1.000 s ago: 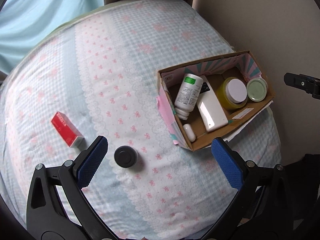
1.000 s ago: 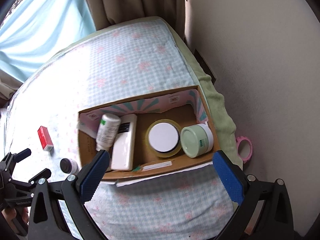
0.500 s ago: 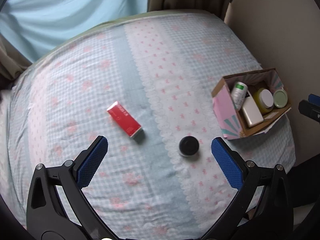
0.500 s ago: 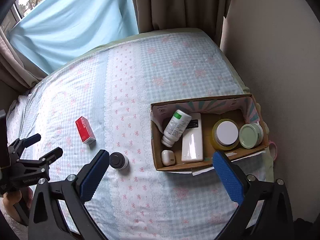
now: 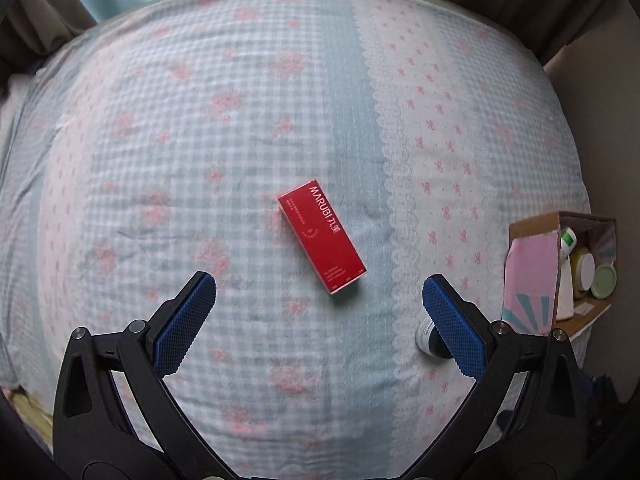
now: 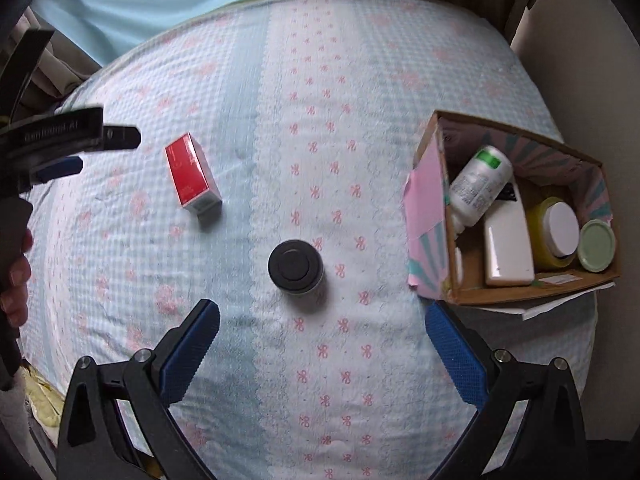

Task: Organize rigid objects
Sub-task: 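Move both tools back over the red box and black-capped bottle, then grasp the red MARUBI box with the left tool while the right tool grasps the black-capped bottle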

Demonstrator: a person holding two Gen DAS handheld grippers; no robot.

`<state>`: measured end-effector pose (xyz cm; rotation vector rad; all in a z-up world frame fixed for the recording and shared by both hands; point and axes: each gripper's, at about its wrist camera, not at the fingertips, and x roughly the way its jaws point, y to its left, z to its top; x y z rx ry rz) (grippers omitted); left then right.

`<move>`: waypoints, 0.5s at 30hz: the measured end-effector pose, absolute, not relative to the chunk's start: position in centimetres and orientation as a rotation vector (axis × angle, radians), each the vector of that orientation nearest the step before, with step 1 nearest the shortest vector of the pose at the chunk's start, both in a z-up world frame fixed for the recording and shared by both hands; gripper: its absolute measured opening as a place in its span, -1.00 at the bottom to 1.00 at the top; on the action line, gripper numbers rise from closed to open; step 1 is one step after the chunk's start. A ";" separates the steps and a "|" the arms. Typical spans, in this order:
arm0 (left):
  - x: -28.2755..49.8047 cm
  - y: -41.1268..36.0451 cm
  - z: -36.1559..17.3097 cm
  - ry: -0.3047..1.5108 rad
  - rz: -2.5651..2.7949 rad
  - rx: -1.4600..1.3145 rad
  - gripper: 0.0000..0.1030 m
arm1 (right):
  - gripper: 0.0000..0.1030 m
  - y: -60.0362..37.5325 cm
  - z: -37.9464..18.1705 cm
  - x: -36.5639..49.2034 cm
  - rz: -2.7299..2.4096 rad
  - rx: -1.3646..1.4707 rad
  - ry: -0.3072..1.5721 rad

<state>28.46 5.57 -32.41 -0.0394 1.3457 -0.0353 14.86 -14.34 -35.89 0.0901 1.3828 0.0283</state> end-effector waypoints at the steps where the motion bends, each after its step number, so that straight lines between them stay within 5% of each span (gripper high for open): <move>1: 29.1 5.8 -33.3 1.363 -0.025 -0.064 0.99 | 0.99 -13.8 -36.8 15.1 0.030 0.080 1.401; 15: 34.3 6.8 -43.1 1.539 0.110 -0.168 0.63 | 0.85 -9.6 -45.9 19.7 0.054 -0.072 1.574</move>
